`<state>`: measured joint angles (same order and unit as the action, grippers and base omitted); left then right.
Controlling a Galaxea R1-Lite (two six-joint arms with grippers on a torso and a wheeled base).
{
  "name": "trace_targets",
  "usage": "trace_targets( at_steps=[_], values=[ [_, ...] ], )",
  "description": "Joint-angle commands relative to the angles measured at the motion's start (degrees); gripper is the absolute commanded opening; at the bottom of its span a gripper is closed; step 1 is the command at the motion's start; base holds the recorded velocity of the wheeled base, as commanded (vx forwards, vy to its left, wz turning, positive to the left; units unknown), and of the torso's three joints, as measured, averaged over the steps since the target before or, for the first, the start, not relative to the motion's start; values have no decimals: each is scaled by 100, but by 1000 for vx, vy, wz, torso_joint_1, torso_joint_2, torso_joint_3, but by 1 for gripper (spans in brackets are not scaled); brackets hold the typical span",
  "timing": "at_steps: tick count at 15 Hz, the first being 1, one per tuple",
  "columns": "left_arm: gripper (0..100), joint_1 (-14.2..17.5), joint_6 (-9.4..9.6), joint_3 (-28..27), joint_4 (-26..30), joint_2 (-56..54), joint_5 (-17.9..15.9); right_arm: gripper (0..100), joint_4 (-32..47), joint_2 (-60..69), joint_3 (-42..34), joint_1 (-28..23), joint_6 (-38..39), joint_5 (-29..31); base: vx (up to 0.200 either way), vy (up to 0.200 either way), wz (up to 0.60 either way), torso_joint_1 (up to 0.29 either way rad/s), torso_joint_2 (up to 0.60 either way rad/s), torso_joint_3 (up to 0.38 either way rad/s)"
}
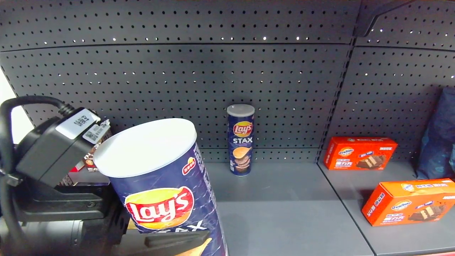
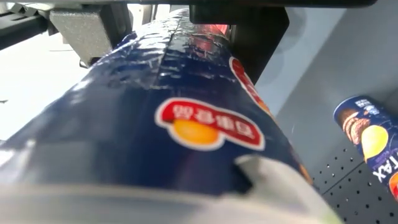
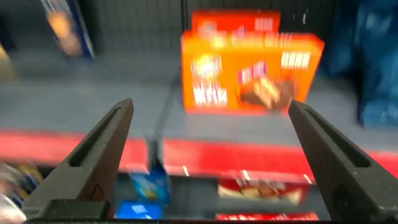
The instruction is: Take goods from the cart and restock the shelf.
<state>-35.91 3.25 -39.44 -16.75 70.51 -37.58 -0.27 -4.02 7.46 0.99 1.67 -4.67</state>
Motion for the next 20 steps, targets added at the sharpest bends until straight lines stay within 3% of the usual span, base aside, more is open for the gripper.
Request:
trace_targets(
  at_steps=[1,5,10,12,15,20],
  values=[
    [0,23,0,-11,-21,138,5,100,-26,-1566,1337,341,18,-386,0,0,0,0,0,0],
    [0,137,0,-3,5,138,5,100,-35,-2393,1732,613,-413,-799,0,0,0,0,0,0],
    [0,208,-9,-3,5,147,14,100,-193,-4212,2576,1562,-422,-1054,0,0,0,0,0,0],
    [0,278,-18,-20,14,156,14,100,-483,-4933,2796,1712,-422,-1062,0,0,0,0,0,0],
    [0,515,-27,-38,14,156,-3,100,-1749,-6242,2849,2213,-431,-755,0,0,0,0,0,0],
    [0,550,-18,-20,5,165,-3,100,-2170,-7183,3147,2652,-422,-649,0,0,0,0,0,0]
  ],
)
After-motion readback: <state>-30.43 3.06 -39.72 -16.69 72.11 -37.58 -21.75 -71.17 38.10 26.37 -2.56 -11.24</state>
